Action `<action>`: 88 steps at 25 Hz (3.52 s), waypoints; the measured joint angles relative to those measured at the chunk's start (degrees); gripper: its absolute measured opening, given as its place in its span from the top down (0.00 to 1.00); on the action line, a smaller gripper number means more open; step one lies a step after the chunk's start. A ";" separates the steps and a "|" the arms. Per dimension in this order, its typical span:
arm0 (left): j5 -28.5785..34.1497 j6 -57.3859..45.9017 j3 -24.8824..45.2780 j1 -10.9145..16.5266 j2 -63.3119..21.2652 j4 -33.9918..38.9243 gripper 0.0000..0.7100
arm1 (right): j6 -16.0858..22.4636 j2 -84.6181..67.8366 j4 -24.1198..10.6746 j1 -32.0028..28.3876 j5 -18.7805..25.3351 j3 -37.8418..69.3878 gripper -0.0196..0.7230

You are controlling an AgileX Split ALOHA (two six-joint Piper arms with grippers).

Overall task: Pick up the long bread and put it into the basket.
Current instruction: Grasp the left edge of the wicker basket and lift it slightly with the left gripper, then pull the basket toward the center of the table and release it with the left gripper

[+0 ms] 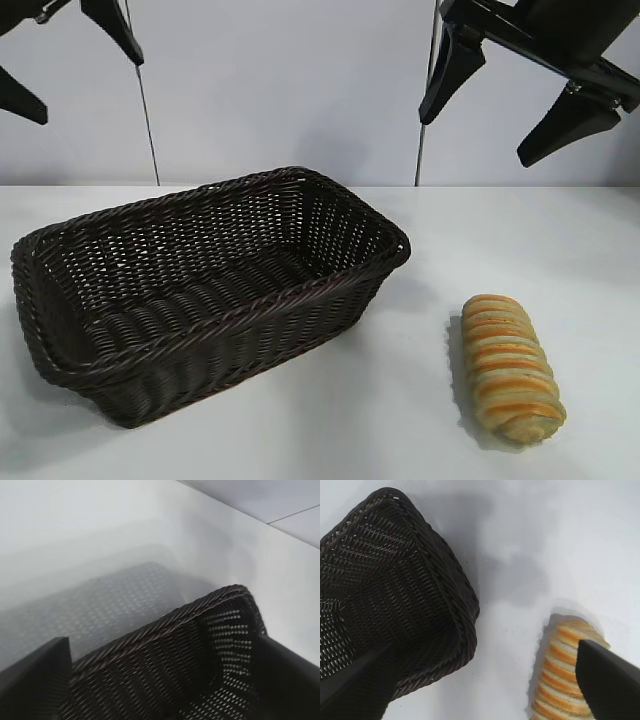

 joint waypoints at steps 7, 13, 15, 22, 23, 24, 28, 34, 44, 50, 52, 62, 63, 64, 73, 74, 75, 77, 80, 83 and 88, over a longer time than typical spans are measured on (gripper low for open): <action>-9.35 -1.49 14.83 0.00 0.13 -0.27 0.02 | 0.00 0.00 0.00 0.00 0.02 0.00 0.04; -15.91 1.15 17.83 0.00 3.23 -5.58 0.02 | 0.00 0.00 0.00 0.00 0.06 0.00 0.04; -16.48 4.76 17.83 0.00 5.57 -9.39 0.02 | 0.00 0.00 0.00 0.00 0.06 0.00 0.04; -18.03 15.51 17.83 0.00 12.62 -21.42 0.02 | 0.00 0.00 0.00 0.00 0.06 0.00 0.04; -18.09 16.27 17.83 0.00 13.41 -22.21 0.02 | 0.00 0.00 0.00 0.00 0.06 0.00 0.04; -18.08 16.87 17.83 0.00 14.03 -22.70 0.03 | 0.00 0.00 0.00 0.00 0.06 0.00 0.04; -18.68 17.56 17.83 0.00 14.95 -22.95 0.29 | 0.00 0.00 0.00 0.00 0.06 0.00 0.04; -18.70 17.84 16.82 -0.07 15.10 -23.78 0.86 | 0.00 0.00 0.00 0.00 0.06 0.00 0.04; -8.68 20.66 6.59 -0.02 15.60 -22.08 0.86 | 0.00 0.00 0.00 0.00 0.08 0.00 0.04; 0.59 23.20 -4.07 -0.02 15.76 -16.82 0.86 | 0.00 0.00 0.05 0.00 0.21 0.00 0.04; 2.02 23.27 -6.73 -0.08 15.93 -14.18 0.86 | 0.00 0.00 0.11 0.00 0.28 0.00 0.04; 2.85 23.61 -9.75 -5.13 21.40 -10.15 0.86 | 0.00 0.00 0.16 0.00 0.17 0.00 0.04; 2.44 23.56 -9.75 -5.13 22.64 -9.99 0.86 | 0.00 0.00 0.16 0.00 0.17 0.00 0.04; 1.69 23.56 -9.75 -5.13 23.60 -9.78 0.86 | 0.00 0.00 0.16 0.00 0.17 0.00 0.04; -1.83 23.56 -9.75 -5.13 26.95 -9.67 0.86 | 0.00 0.00 0.22 0.00 0.06 0.00 0.04; -1.90 23.56 -9.75 -5.13 27.09 -9.67 0.86 | 0.00 0.00 0.22 0.00 0.06 0.00 0.04; -2.03 23.56 -9.75 -5.13 27.27 -9.73 0.86 | 0.00 0.00 0.22 0.00 0.01 0.00 0.04; -2.09 23.56 -9.75 -5.13 27.44 -9.85 0.86 | 0.00 0.00 0.22 0.00 -0.05 0.00 0.04; -2.09 23.56 -9.75 -5.13 27.55 -9.96 0.86 | 0.00 0.00 0.22 0.00 -0.06 0.00 0.04; -2.09 23.56 -9.88 -5.13 27.55 -10.87 0.69 | 0.00 0.00 0.22 0.00 -0.06 0.00 0.04; -1.68 23.56 -10.35 -5.13 27.44 -11.74 0.12 | 0.00 0.00 0.22 0.00 -0.11 0.00 0.04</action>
